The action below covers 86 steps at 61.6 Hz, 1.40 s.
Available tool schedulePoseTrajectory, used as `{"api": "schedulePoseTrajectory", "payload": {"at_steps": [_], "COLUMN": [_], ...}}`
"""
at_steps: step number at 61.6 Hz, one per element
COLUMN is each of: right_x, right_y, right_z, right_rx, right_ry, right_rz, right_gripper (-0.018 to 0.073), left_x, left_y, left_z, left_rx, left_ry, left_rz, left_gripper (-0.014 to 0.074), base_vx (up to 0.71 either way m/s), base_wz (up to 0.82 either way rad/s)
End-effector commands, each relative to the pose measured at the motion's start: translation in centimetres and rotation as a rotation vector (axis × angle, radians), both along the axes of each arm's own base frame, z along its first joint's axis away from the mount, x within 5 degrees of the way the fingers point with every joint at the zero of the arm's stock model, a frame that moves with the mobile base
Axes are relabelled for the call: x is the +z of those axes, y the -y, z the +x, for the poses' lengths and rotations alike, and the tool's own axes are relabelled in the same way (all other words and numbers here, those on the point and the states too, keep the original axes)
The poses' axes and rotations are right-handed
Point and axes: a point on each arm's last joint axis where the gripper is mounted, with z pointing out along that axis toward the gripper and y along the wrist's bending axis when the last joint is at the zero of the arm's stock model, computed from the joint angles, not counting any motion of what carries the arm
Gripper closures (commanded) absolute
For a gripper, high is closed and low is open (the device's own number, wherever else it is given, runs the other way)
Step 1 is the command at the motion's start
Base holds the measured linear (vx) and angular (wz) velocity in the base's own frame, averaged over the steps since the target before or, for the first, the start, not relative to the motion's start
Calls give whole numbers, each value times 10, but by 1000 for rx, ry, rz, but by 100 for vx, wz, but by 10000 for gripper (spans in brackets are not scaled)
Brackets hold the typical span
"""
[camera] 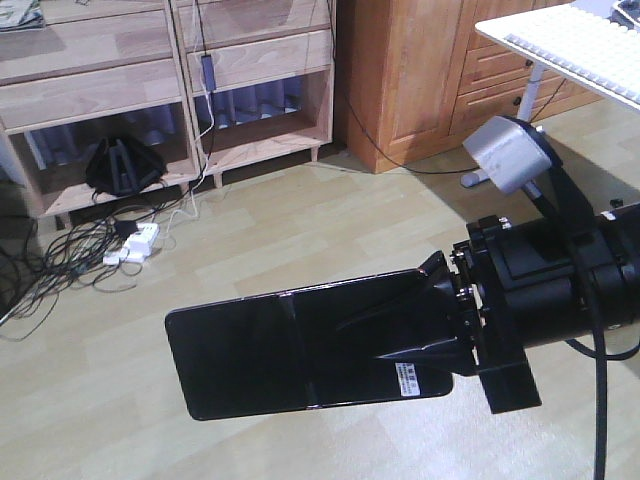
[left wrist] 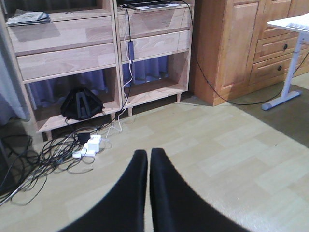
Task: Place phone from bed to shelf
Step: 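Drive toward the wooden shelves with the laptop, phone held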
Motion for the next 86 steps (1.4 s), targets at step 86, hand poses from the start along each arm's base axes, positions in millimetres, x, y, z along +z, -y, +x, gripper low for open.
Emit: {"api": "schedulePoseTrajectory", "payload": {"at_steps": [86], "right_x": [20], "right_y": [-2], "right_z": [-11], "right_rx": [60], "right_ry": [4], "right_rz": [101], "right_gripper": [561], "left_x": [6], "left_y": [-1], "left_z": [1], "left_rx": [7], "left_ry": [77], "left_rz": [-11], "left_gripper": [596], "base_vx": [38], "base_wz": [-8]}}
